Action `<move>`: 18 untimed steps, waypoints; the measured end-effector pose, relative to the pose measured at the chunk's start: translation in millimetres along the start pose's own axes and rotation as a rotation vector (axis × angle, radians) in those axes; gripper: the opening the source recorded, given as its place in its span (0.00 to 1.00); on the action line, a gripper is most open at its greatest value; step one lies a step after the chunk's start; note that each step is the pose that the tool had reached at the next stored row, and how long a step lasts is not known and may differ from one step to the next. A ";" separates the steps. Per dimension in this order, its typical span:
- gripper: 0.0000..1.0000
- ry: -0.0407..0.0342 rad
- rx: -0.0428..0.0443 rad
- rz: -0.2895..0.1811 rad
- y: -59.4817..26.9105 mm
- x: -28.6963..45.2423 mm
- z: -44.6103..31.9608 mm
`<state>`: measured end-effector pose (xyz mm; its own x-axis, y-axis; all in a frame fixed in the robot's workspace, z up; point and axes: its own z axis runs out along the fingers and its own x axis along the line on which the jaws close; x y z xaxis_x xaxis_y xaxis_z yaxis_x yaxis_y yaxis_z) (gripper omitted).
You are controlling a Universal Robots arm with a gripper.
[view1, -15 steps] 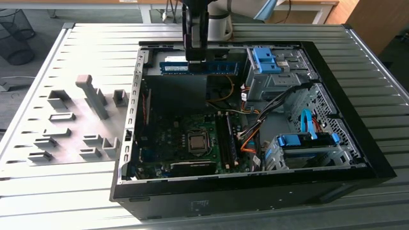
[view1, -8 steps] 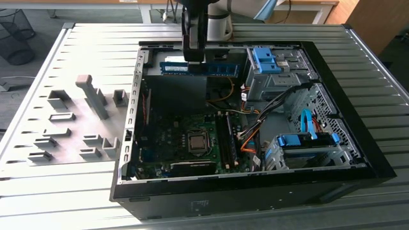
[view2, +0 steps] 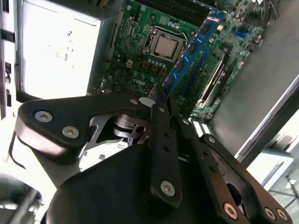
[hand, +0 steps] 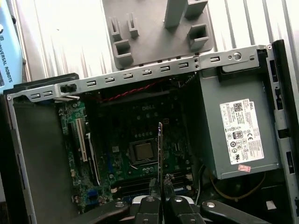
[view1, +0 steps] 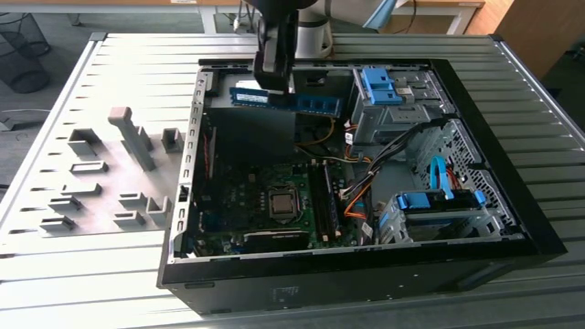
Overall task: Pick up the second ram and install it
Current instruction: 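Insert the second ram into the second slot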
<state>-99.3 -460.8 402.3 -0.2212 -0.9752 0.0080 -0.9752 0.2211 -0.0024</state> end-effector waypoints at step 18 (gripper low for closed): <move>0.14 0.0021 -0.0025 0.325 0.0 -0.1 8.4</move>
<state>-99.3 -460.8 393.9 -0.5210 -0.8535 0.0093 -0.8536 0.5210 -0.0027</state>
